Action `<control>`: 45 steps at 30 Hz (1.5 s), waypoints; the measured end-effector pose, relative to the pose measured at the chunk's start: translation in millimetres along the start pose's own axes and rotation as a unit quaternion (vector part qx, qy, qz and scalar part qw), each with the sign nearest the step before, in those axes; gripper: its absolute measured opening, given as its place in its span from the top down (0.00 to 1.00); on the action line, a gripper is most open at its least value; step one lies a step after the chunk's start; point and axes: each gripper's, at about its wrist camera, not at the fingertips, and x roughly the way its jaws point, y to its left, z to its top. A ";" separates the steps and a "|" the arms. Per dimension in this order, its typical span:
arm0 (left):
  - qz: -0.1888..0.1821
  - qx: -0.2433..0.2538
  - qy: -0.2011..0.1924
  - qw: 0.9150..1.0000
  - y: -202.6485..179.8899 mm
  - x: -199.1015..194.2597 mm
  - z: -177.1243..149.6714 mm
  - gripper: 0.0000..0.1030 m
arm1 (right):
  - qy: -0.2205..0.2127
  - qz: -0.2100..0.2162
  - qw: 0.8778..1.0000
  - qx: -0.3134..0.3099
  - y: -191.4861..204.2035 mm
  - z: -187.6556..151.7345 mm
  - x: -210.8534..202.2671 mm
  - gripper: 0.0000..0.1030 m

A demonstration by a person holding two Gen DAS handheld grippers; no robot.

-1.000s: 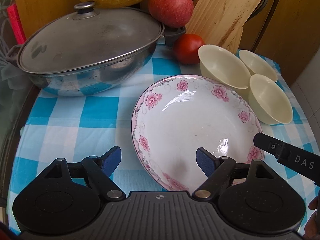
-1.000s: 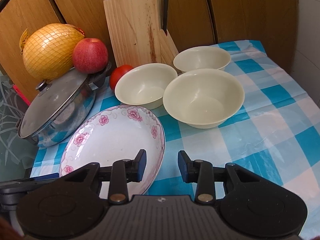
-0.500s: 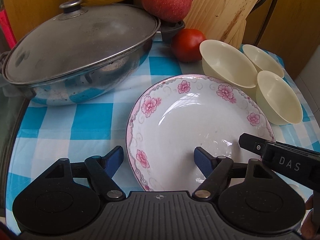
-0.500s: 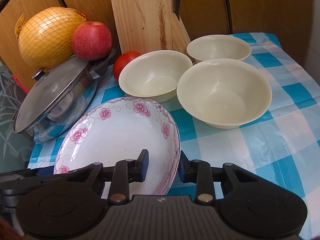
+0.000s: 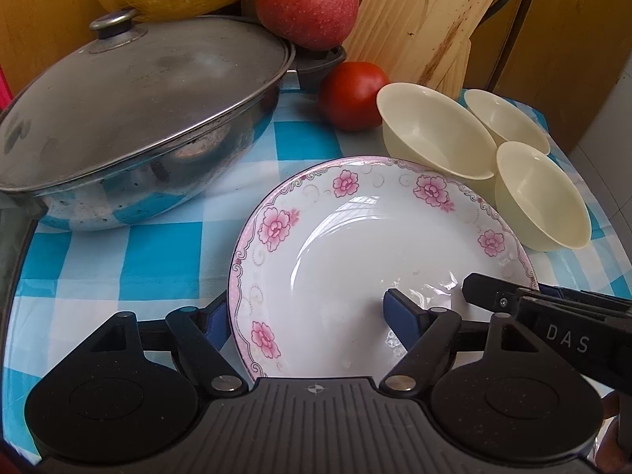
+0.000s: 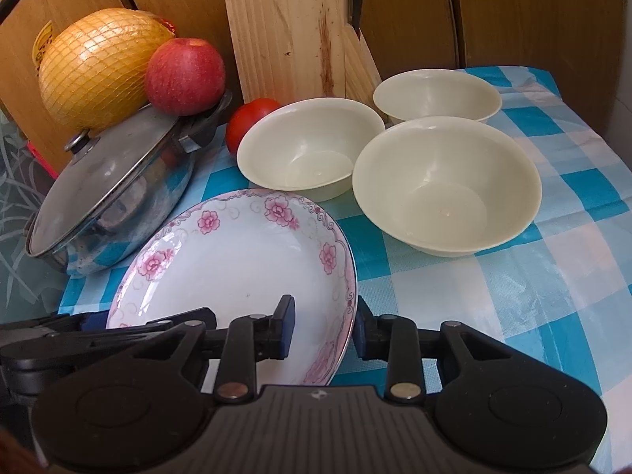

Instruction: Organize plates and bowls

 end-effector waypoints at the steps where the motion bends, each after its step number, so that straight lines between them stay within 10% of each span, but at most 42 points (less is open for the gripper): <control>1: 0.000 -0.001 0.003 1.000 0.1 0.7 0.9 0.20 | 0.000 -0.001 1.000 -0.001 0.3 0.1 0.1 0.70; 45: 0.037 -0.038 0.001 0.999 40.0 -18.6 -22.4 0.15 | -0.005 0.012 0.999 -0.048 35.2 -14.6 1.7 0.75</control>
